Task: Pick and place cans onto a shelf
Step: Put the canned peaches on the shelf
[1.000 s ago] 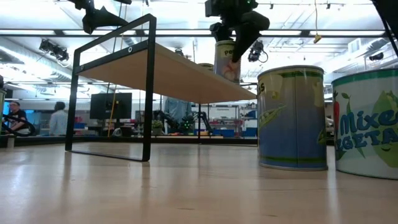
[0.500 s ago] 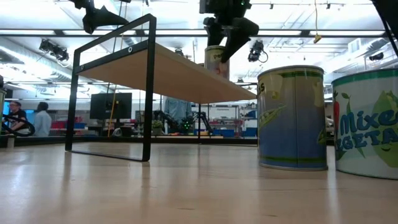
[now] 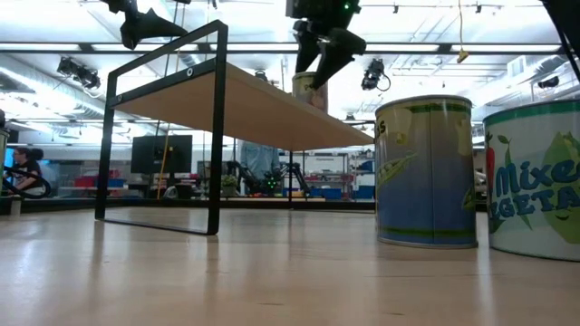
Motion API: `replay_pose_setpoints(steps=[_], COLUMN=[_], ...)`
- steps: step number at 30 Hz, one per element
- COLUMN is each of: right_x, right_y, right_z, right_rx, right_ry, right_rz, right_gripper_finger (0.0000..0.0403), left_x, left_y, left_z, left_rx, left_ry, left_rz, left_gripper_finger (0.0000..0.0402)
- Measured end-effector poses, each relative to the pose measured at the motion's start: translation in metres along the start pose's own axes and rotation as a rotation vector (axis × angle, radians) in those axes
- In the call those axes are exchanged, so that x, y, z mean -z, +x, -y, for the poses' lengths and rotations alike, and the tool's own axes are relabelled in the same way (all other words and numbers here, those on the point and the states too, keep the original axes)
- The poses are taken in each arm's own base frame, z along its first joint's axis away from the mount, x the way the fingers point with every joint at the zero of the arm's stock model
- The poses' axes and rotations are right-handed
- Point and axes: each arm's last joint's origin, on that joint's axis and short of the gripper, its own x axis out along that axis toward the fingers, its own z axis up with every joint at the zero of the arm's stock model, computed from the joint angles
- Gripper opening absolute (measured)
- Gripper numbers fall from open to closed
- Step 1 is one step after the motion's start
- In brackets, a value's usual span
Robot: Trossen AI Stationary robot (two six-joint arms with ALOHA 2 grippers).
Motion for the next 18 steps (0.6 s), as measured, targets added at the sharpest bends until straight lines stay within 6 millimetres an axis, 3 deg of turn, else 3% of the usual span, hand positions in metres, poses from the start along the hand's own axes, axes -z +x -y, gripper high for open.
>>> replay_pose_setpoints(steps=[10,18], right_x=[0.024,0.039], right_y=[-0.031,-0.023], right_z=[0.013,0.007], right_rx=[0.039,-0.123], right_ry=[0.250,0.548], right_rz=[-0.009,-0.056], right_gripper_finger=[0.0396,0.0396], left_x=[0.000,0.000], left_y=[0.000,0.000], left_z=[0.000,0.000], left_rx=[0.000,0.000], left_ry=[-0.001,-0.001], left_rz=[0.000,0.000], left_gripper_finger=[0.0299,0.0299])
